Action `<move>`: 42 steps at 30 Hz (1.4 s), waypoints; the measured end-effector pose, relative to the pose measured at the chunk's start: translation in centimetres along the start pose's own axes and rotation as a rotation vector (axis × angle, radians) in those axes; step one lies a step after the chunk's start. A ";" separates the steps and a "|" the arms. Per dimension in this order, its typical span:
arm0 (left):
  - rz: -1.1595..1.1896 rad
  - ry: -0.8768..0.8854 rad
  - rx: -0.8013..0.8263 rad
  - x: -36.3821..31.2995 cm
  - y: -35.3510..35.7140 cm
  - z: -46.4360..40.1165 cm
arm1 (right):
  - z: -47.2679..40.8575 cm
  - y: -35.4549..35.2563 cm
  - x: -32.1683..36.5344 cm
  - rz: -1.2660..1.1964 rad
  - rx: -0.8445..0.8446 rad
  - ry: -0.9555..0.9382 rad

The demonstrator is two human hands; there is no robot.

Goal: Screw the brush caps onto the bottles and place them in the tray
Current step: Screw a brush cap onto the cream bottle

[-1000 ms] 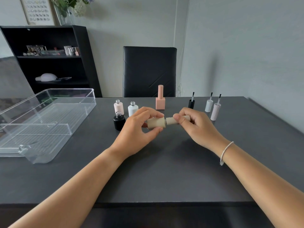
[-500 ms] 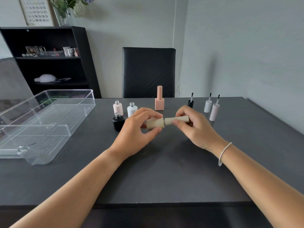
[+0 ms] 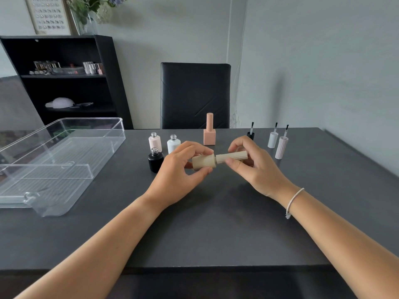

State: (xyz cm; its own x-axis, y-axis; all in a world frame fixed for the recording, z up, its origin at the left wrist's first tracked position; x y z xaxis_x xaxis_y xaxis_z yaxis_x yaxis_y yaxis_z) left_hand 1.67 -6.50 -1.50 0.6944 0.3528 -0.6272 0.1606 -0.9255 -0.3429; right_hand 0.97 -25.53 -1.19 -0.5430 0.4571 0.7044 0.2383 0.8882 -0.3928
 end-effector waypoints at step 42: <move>0.003 -0.005 -0.019 0.1 -0.1 -0.2 | -0.1 -0.1 -0.2 -0.011 -0.095 -0.030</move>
State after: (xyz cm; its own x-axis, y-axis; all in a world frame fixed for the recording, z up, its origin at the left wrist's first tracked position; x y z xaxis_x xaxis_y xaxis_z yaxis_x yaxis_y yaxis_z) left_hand 1.86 -6.41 -1.44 0.6916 0.3504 -0.6316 0.1714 -0.9291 -0.3277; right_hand 1.14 -25.67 -1.23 -0.5692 0.4470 0.6900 0.3069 0.8941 -0.3260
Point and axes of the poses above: each hand's wrist, its own z-axis away from the middle knuckle, its own y-axis out of the palm, x = y × z, the point moved 1 cm from there along -z, towards the middle knuckle, and after that the axes turned 13 degrees about -x, right-handed, at the moved point
